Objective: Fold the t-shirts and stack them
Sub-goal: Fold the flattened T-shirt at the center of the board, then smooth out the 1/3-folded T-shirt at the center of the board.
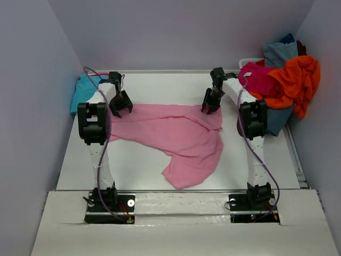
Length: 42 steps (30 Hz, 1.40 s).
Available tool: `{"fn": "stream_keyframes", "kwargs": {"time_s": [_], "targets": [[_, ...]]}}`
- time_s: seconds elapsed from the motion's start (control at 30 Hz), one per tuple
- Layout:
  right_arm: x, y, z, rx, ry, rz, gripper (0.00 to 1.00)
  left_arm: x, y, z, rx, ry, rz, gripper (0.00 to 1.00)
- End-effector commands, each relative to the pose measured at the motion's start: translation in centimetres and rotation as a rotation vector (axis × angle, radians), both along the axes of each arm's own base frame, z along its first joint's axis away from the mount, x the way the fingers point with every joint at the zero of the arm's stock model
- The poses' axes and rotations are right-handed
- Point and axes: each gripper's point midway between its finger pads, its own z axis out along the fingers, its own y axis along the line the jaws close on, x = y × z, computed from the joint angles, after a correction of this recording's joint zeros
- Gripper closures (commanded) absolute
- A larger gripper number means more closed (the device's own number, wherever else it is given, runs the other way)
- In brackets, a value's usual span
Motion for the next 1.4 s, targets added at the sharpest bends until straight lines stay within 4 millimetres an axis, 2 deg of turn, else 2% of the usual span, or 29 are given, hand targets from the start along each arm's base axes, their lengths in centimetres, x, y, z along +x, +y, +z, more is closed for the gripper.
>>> {"fn": "stream_keyframes", "kwargs": {"time_s": [0.0,0.23,0.33,0.47,0.5,0.57,0.77,0.83,0.93,1.07,1.1,1.13,1.2,1.33,1.37], "targets": [[1.9,-1.0,0.4,-0.02,-0.018,-0.061,0.55,1.2,0.4,-0.4,0.032,0.009,-0.01,0.29],[5.0,-3.7,0.3,-0.005,-0.058,-0.171,0.54,2.5,-0.5,-1.2,-0.011,0.013,-0.037,0.29],[6.6,-4.3,1.0,-0.004,-0.116,-0.192,0.54,3.3,-1.5,-0.7,-0.034,-0.002,-0.057,0.28],[8.8,-6.4,2.2,-0.016,-0.196,-0.23,0.52,4.4,-3.5,0.4,-0.091,-0.045,-0.093,0.27],[9.0,-6.4,2.3,-0.013,-0.198,-0.228,0.52,4.5,-3.6,0.5,-0.096,-0.045,-0.098,0.27],[9.6,-7.8,2.0,-0.005,-0.198,-0.251,0.52,4.4,-4.2,0.5,-0.1,-0.043,-0.113,0.27],[11.1,-7.9,3.0,0.052,-0.261,-0.223,0.51,3.7,-4.7,1.1,-0.106,-0.055,-0.138,0.27],[11.7,-7.8,3.7,0.059,-0.292,-0.212,0.51,2.9,-5.2,0.9,-0.113,-0.04,-0.15,0.27],[12.0,-7.7,5.3,0.067,-0.327,-0.197,0.51,1.3,-5.7,0.2,-0.116,-0.017,-0.159,0.27],[11.6,-7.5,7.8,0.084,-0.368,-0.182,0.51,0.2,-6.6,0.4,-0.123,-0.022,-0.167,0.27],[11.3,-7.5,7.7,0.085,-0.361,-0.179,0.51,-0.8,-6.6,-0.3,-0.131,0.0,-0.165,0.27],[11.1,-7.5,8.1,0.083,-0.366,-0.17,0.51,-0.8,-7.1,0.2,-0.134,-0.024,-0.173,0.27],[10.6,-7.7,7.8,0.069,-0.345,-0.169,0.51,-2.0,-7.0,-0.6,-0.135,0.003,-0.167,0.27],[9.2,-7.2,7.3,0.093,-0.289,-0.164,0.51,-2.3,-6.1,-0.9,-0.09,-0.005,-0.167,0.27],[8.9,-6.4,8.2,0.102,-0.301,-0.148,0.51,-2.0,-6.0,-0.7,-0.082,-0.009,-0.168,0.27]]}}
